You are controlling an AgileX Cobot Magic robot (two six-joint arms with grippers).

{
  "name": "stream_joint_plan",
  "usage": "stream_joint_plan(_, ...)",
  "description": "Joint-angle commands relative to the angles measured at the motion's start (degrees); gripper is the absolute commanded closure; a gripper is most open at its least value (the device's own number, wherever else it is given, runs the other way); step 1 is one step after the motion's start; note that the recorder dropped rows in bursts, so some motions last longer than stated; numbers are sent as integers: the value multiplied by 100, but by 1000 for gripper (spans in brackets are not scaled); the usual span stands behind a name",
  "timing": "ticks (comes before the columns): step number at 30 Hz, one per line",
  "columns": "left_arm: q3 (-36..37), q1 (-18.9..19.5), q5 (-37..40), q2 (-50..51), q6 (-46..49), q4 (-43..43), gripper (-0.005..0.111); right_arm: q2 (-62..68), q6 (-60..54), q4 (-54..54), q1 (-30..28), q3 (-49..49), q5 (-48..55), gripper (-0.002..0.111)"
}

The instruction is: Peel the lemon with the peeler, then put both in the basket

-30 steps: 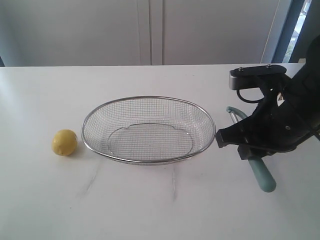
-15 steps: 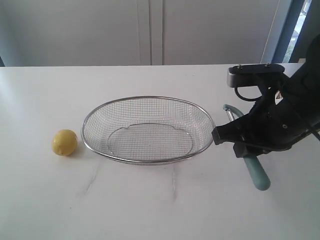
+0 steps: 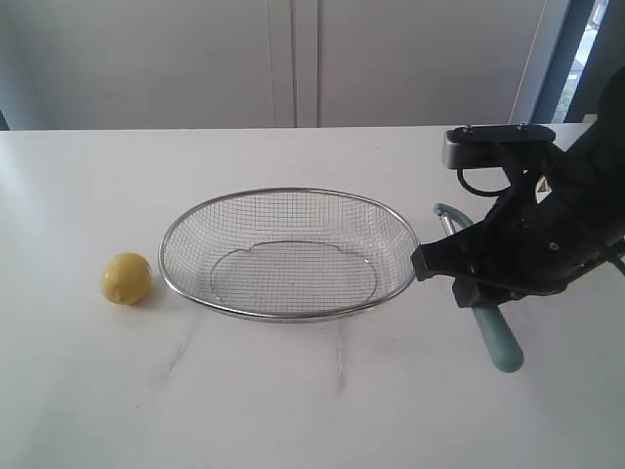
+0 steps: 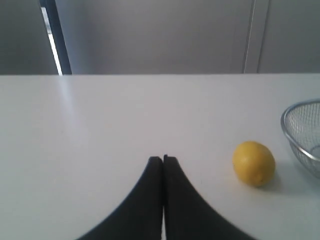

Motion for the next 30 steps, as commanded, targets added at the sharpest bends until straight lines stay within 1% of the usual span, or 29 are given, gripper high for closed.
stream_joint_plan(1,24,16,-499,-21,8,23,107,-48,-64,1,-38,-48,-103,108)
stream_joint_plan(4,24,16,-682,-21,-46,9,107,-48,-64,1,-38,-48,-84,108)
stream_joint_plan(13,24,16,-721,-21,-111,1,107,-48,-64,50,-38,-48,31,108)
stream_joint_plan(21,19,16,-906,-21,-565,-184,107,-48,-64,50,-38,-48,18,108)
stream_joint_plan(24,-271,16,-397,-7,-554,-255,107,-48,-64,50,-38,-48,18,108)
stream_joint_plan(26,-716,16,182,259,-540,-255,107,-48,-64,50,-38,-48,-6,108)
stream_joint_plan(27,-1081,16,542,476,-524,-214,107,-48,-64,50,-38,-48,-30,108)
stream_joint_plan(30,-1646,16,1112,862,-516,-48,107,-48,-64,50,-38,-48,-54,108)
